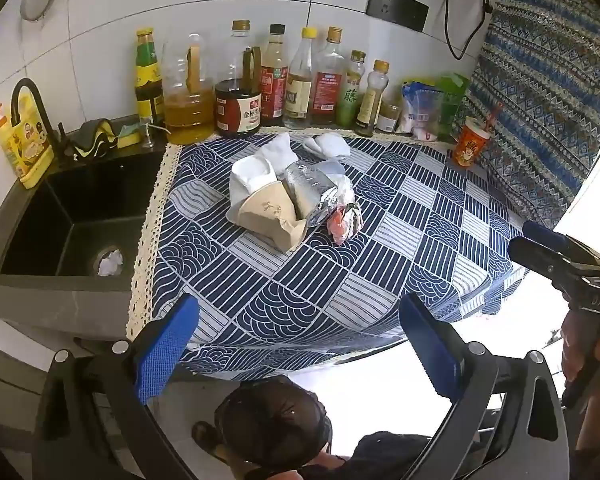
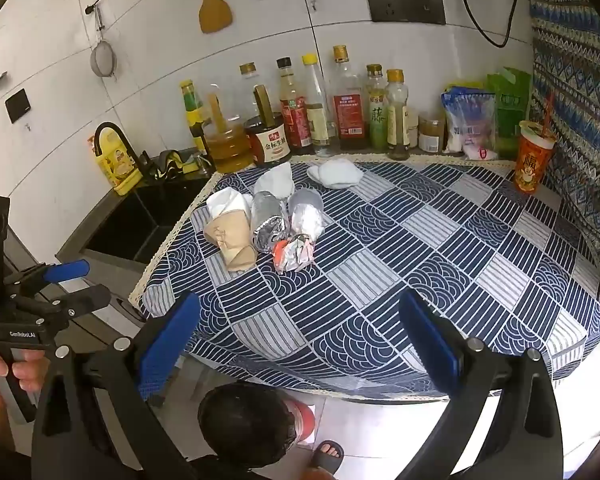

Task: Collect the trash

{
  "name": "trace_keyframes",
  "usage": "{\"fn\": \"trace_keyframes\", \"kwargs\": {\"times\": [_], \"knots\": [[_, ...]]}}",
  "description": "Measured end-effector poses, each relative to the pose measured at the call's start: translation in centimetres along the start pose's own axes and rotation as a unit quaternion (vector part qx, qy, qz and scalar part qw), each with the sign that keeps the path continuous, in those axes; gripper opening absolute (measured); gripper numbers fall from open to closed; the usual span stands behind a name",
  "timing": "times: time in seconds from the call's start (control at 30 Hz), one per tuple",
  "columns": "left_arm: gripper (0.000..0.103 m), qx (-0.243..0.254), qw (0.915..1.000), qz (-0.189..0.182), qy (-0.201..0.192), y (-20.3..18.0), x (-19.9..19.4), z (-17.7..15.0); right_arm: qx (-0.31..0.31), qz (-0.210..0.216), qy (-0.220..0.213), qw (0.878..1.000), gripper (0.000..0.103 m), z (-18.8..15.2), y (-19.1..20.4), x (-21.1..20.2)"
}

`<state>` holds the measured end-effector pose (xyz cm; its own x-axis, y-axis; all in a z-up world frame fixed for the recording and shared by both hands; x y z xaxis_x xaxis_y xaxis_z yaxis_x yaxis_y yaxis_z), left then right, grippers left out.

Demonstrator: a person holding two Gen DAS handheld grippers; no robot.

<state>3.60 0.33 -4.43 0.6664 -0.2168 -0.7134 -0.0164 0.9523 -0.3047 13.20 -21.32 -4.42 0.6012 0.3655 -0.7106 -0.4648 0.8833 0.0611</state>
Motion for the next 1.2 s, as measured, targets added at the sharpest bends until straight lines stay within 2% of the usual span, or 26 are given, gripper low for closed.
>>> {"fn": "trace_keyframes", "kwargs": {"times": [0.47, 0.83, 1.2], "knots": [[0.097, -0.01, 0.9999, -0.003, -0.005, -0.2, -0.4, 0.2, -0.013, 0.003, 0.012, 1.0, 0.099, -0.2, 0.7, 0.5], [0.097, -0.014, 0.9999, -0.007, -0.007, 0.3, -0.1, 1.2, -0.014, 0.008, 0.002, 1.0, 0.099, 0.8, 0.4, 0.2], [0.097, -0.026, 0.9995, -0.015, 0.001, 0.9, 0.7, 1.6, -0.004, 0.023, 0.022, 0.999, 0.099, 0.2, 0.5, 1.2]]}}
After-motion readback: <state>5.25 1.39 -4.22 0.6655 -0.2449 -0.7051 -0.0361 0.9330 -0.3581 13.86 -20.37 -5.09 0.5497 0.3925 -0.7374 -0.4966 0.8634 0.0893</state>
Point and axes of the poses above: each gripper's, at about its wrist camera, not at the fingertips, and x roughly the way its jaws point, y to its left, z to its top, the point moved 5 cm from there along x, roughly the way its jaws point, and after that the axes turned 14 degrees about -z, right-handed, at the moved point
